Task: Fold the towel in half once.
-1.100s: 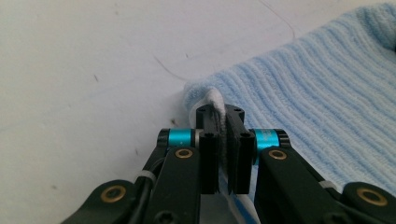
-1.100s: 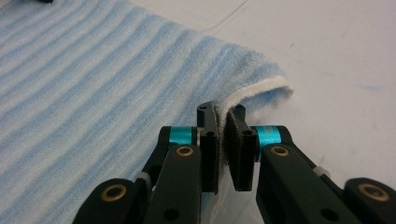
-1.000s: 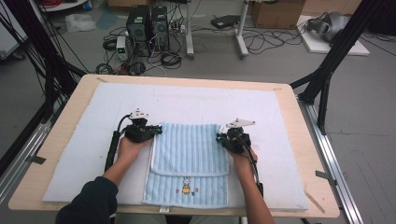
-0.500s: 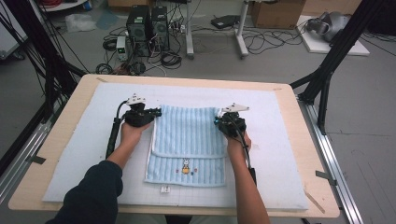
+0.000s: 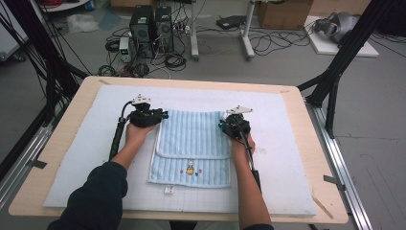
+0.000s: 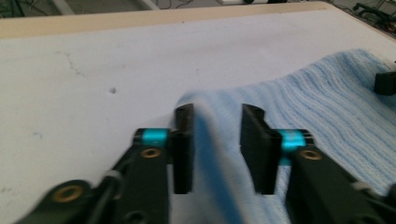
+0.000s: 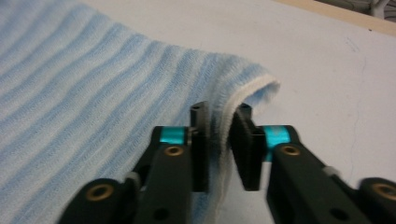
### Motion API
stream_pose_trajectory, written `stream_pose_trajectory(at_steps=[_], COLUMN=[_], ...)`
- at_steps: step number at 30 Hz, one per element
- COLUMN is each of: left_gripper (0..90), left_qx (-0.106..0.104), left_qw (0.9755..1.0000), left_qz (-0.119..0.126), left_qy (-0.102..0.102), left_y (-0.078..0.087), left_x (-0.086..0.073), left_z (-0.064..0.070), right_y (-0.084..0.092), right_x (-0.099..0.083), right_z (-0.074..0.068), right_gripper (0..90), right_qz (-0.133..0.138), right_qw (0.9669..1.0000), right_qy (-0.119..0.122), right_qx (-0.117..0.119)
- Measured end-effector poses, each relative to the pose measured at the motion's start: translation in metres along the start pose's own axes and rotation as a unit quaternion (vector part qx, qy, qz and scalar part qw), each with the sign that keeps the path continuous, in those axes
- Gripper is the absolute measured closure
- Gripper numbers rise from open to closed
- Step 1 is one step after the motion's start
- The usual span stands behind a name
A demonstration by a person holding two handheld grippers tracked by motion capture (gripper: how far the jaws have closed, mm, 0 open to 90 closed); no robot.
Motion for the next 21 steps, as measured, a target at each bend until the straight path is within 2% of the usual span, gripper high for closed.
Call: stream_pose_trajectory(at_steps=[2,3,6,12,15,19,21], left_gripper=[53.3,48.6,42.0,31.1,30.4,29.7,30.0], left_qx=[-0.006,-0.01,-0.022,-0.046,-0.053,-0.063,-0.075], left_qw=[1.0,0.9999,0.9998,0.9989,0.9985,0.9979,0.997], left_qz=[-0.004,-0.005,-0.005,0.0,0.011,0.009,0.005], left_qy=[0.003,0.006,0.003,0.009,-0.003,-0.01,-0.018], left_y=[0.003,0.005,0.011,0.026,0.036,0.048,0.054], left_x=[-0.001,-0.001,-0.003,-0.005,-0.008,-0.016,-0.021], left_z=[0.001,0.002,0.006,0.015,0.021,0.028,0.033], right_y=[0.002,0.003,0.009,0.024,0.033,0.046,0.055], right_x=[-0.001,-0.001,0.001,0.005,0.003,-0.002,-0.005], right_z=[0.002,0.003,0.003,0.0,-0.004,-0.01,-0.013], right_gripper=[65.6,63.6,59.0,53.6,51.9,48.4,48.2], right_qz=[-0.002,-0.001,0.006,0.023,0.026,0.013,0.021], right_qw=[0.9999,0.9999,0.9997,0.9996,0.9994,0.9993,0.999], right_qy=[-0.011,-0.016,-0.021,-0.014,-0.012,-0.006,0.001], right_qx=[0.001,0.003,0.006,0.013,0.02,0.036,0.039])
Point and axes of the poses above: each handheld gripper's, and its own axes: y roughly backward along the jaws, x roughly out of its top, z roughly to its right, the point moved 4 cm from there along -y, roughly forward along the jaws, and after that the axes turned 1 degree about y, right-handed, at the moved point
